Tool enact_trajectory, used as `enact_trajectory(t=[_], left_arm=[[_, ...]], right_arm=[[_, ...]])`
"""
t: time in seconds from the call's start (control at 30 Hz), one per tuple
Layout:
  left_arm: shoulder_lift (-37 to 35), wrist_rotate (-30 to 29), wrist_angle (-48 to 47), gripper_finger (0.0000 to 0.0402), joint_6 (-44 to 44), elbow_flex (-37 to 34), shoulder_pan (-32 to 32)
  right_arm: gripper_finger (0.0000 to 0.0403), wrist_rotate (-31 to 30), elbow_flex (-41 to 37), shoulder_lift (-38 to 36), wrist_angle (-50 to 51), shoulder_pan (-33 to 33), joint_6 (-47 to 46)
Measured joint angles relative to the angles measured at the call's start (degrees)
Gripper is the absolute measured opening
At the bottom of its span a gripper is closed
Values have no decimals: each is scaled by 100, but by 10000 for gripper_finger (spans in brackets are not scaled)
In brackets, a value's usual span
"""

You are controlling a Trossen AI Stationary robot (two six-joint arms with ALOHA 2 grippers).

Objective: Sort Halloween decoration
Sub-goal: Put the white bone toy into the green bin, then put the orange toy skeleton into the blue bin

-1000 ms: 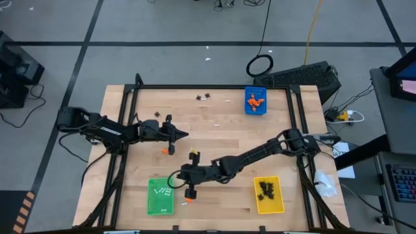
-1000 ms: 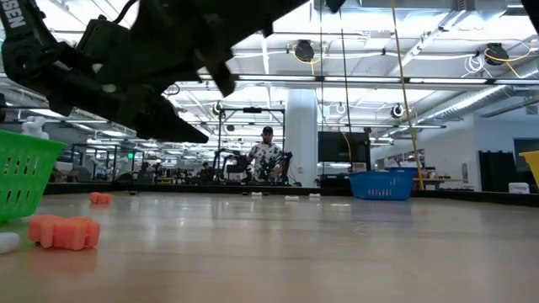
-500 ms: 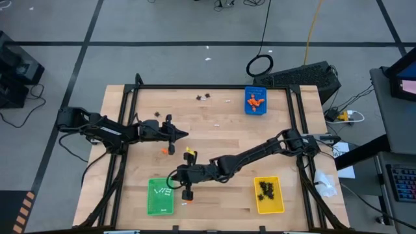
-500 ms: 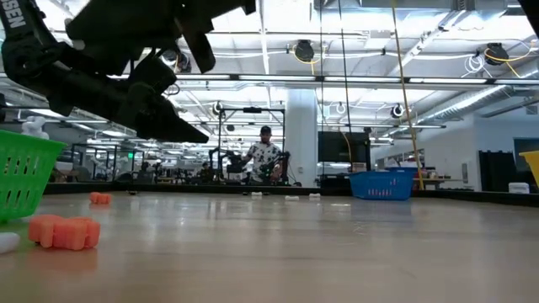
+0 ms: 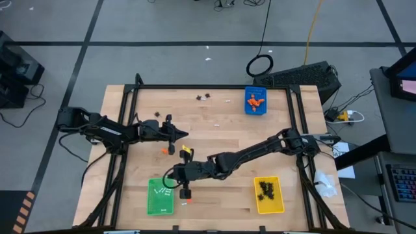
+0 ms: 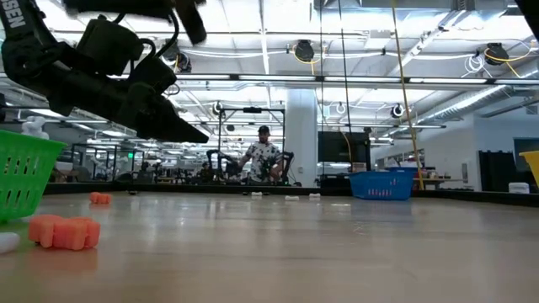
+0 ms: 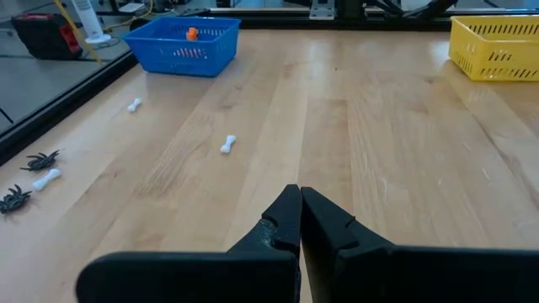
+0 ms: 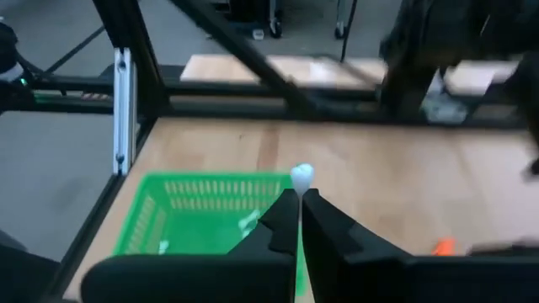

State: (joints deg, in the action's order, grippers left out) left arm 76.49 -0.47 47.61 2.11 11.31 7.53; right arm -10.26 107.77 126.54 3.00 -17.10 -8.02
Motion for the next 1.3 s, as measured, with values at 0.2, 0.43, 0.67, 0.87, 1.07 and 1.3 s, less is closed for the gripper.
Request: enact_trajectory(t=[0.2,0.43,0.67,0.87,1.07,1.3], left_arm=[[0,0,5,8,0,0,0],[-2,0,3,8,31,0,1],[0,2,-15,8,20,0,39],[0,8,-17,8,15,0,39],[0,20,-61,8,11,0,39],[-1,23,-80,8,-4,0,39]], right_arm=[[1,2,820,-9,937,200,550],[0,309,911,98,1004,272,452],[0,452,900,540,838,128,179],[0,509,908,753,480,87,-16],[0,611,897,975,475,87,-138],[0,565,898,962,637,87,121]])
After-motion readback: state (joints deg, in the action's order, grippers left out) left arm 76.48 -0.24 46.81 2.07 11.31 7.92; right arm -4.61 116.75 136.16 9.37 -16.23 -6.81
